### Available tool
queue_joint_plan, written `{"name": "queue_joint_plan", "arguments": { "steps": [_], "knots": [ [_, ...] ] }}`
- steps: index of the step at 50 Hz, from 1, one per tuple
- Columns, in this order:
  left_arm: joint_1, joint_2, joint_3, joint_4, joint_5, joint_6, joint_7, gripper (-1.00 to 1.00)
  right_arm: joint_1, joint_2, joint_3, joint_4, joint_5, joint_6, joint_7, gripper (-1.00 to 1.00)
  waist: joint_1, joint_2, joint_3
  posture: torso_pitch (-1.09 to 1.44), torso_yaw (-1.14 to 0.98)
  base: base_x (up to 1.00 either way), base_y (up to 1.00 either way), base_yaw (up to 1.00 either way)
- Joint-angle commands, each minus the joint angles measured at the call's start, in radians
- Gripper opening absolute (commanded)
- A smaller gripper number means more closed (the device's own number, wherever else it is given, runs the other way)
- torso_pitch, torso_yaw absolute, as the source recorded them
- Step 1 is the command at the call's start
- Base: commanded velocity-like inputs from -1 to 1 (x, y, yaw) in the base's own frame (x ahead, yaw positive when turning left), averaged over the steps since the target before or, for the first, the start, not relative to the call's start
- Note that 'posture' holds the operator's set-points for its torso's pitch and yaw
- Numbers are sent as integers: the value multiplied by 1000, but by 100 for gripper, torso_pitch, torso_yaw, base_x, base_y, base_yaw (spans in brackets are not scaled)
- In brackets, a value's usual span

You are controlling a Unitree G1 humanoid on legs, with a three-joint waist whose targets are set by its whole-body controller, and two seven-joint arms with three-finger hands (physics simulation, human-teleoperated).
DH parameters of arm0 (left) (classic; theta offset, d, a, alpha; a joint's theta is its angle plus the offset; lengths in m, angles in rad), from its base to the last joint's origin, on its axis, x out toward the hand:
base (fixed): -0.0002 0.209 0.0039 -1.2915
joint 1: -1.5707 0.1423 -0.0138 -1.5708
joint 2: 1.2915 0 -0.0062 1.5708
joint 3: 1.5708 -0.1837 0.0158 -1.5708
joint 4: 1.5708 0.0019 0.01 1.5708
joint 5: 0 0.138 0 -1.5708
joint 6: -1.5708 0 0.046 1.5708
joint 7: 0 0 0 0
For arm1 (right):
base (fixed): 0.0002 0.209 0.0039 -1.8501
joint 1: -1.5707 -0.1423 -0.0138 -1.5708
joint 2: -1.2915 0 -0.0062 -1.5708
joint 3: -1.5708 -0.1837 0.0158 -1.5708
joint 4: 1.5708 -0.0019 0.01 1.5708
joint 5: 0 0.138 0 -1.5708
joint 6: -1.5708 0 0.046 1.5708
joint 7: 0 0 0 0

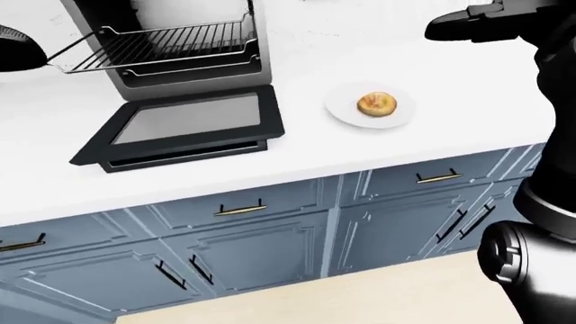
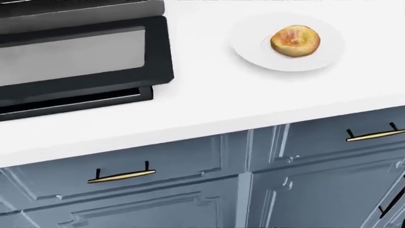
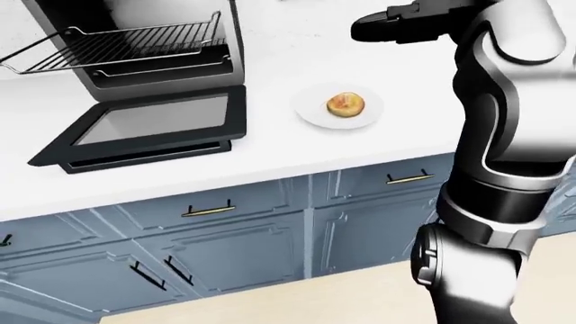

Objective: Place the bread on the top rack of the toaster oven.

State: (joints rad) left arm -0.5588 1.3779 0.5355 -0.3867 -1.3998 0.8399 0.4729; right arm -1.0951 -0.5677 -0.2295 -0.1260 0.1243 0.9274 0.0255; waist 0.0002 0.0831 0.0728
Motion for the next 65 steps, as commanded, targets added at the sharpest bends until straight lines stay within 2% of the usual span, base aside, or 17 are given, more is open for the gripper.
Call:
{"name": "queue_joint_plan", "arguments": {
  "steps": [1, 3, 4, 8, 10, 12, 13, 22, 23, 25, 30, 32, 33, 35, 36, 41, 65],
  "knots": [
    [-19, 21, 23, -3, 9, -19, 0, 100, -32, -18, -14, -15, -6, -20, -4, 100, -13, 24, -21, 0, 0, 0, 16, 0],
    [-20, 18, 24, -4, 11, -17, -1, 100, -37, -15, -19, -10, -5, -14, -9, 100, -9, 5, -28, 0, 0, 0, 14, 0],
    [-21, 17, 21, -5, 12, -17, 0, 100, -35, -13, -18, -4, -5, -16, -11, 100, -11, -10, -10, 0, 0, 0, 0, 0],
    [-31, 12, 9, -3, 19, -16, -4, 100, -42, -15, -20, 3, -1, -16, -14, 100, -13, -27, 11, 0, 0, 0, 0, 0],
    [-39, 13, 5, -3, 19, -11, -3, 100, -45, -16, -17, 4, -2, -15, -17, 100, -6, -47, 6, 0, 0, 0, 0, 0],
    [-45, 13, 3, -3, 18, -8, -1, 100, -47, -18, -13, 15, -8, -16, -22, 100, 7, -86, -8, 0, 0, 0, 0, 0],
    [-45, 12, 2, -4, 20, -7, -3, 100, -48, -17, -16, 11, -4, -10, -19, 100, 5, -61, 2, 0, 0, 0, 0, 0],
    [-55, 7, -6, -7, 24, -3, -2, 100, -40, -20, -18, 9, 22, 1, -26, 100, -4, -36, -12, 0, 0, 0, 0, 0],
    [-57, 7, -6, -8, 22, 0, 0, 100, -36, -19, -19, 4, 22, -6, -25, 100, 25, -28, -35, 0, 0, 0, 0, 100],
    [-57, 9, 2, -7, 20, 4, -2, 100, -41, -20, -23, -3, 26, 11, -29, 100, 14, -20, -27, 0, 0, 0, 0, 100],
    [-52, 13, 3, -5, 19, -2, -2, 100, -41, -19, -25, -1, 34, 7, -35, 100, 17, -14, -40, 0, 0, 0, 0, 100],
    [-52, 13, 3, -5, 17, -3, -1, 100, -39, -25, -8, 9, 8, -20, -48, 100, 0, -9, -26, 0, 0, 0, 0, 74],
    [-51, 11, 2, -5, 21, -4, -2, 100, -40, -26, -4, 15, 5, -24, -41, 100, -1, -2, -28, 0, 0, 0, 0, 23],
    [-52, 11, 1, -8, 14, -2, 3, 100, -44, -21, -15, 5, 12, -6, -33, 100, -12, 39, -32, 0, 0, 0, 0, 0],
    [-53, 11, -1, -8, 15, -2, 2, 100, -43, -20, -18, 0, 17, -3, -29, 100, -10, 5, -10, 0, 0, 0, 0, 0],
    [-55, 5, 1, -10, 17, 3, 3, 100, -44, -16, -16, -4, 7, -7, -38, 100, -11, -31, -10, 0, 0, 0, 0, 0],
    [-64, -10, 1, -7, 41, 14, -9, 100, -53, -26, -30, -7, 59, -17, -62, 100, -26, -19, -7, 0, 0, 0, 0, 0]
  ]
}}
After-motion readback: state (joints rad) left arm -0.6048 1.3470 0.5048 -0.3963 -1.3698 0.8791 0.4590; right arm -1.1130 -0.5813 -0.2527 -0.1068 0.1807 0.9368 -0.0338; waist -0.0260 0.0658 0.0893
